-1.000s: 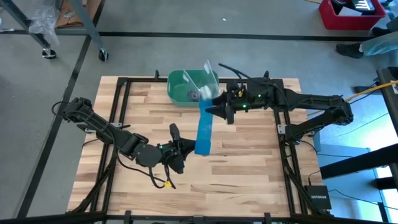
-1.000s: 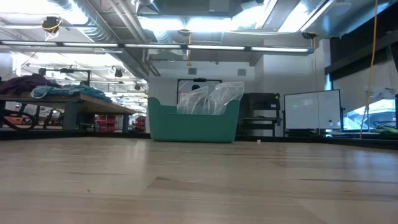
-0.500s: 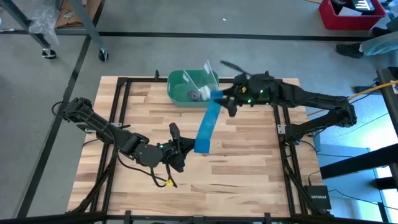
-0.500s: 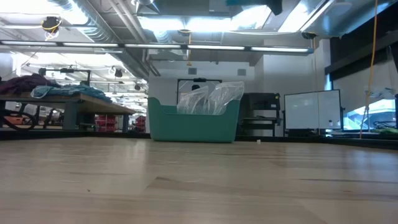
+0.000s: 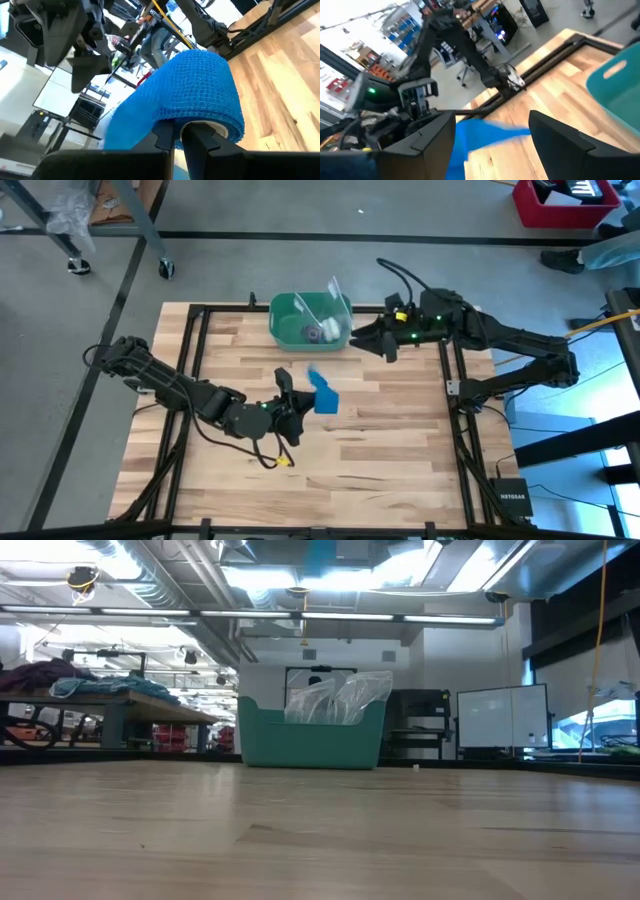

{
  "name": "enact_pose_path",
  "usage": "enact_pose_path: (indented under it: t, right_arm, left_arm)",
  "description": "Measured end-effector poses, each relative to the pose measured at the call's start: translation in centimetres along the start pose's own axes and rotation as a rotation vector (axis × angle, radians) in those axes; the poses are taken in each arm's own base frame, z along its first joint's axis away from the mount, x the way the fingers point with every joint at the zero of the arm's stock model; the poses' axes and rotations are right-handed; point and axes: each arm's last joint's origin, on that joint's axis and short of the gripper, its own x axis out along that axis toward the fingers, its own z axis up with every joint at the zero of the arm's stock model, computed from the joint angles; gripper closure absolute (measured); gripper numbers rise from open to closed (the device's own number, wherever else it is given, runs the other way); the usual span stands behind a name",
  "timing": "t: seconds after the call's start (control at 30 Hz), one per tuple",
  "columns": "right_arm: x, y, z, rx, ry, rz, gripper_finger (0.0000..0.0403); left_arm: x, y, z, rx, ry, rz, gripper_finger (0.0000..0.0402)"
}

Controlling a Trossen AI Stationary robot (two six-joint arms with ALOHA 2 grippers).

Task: Roll bandage
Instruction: Roll the blue bandage

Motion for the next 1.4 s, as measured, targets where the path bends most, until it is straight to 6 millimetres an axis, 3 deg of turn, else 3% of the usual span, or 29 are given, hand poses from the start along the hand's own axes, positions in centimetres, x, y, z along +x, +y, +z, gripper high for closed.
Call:
enact_pose_path:
  t: [0.4,0.53,0.63,0.77,0.9,1.07,1.23,1.4]
  right_arm:
    - [-0.8,-0.1,0.0,-0.244,-0.023,-0.074,0.0148]
    - [-1.9,-0.4,-0.4,-0.317,-0.013,-0.194,0.0148]
    - [-2.9,-0.8,-1.2,-0.370,-0.017,-0.258,0.0148]
    - [-3.0,-1.0,-4.1,-0.445,-0.027,-0.196,0.0148]
    - [-1.8,-1.4,-7.7,-0.474,-0.046,-0.081,0.0148]
    - [0.1,-3.0,-10.9,-0.478,0.035,-0.081,0.0148]
    - [3.2,-3.7,-11.7,-0.470,0.001,-0.090,0.0148]
    - [6.5,-2.8,-12.9,-0.542,-0.002,0.130,0.0148]
  left_arm:
    - [0.0,-0.1,0.1,-0.059,-0.035,-0.046,0.0386]
    - [-0.3,0.3,0.3,-0.127,-0.090,-0.111,0.0386]
    - [-0.8,1.1,0.4,-0.197,-0.112,-0.121,0.0386]
    - [-1.5,2.0,0.4,-0.271,-0.128,-0.117,0.0386]
    - [-1.6,2.3,0.4,-0.305,-0.132,-0.113,0.0386]
    - [-1.6,2.3,0.4,-0.299,-0.130,-0.113,0.0386]
    - [-1.5,2.3,0.4,-0.283,-0.131,-0.109,0.0386]
    - [-1.2,2.5,0.2,-0.297,-0.117,-0.102,0.0386]
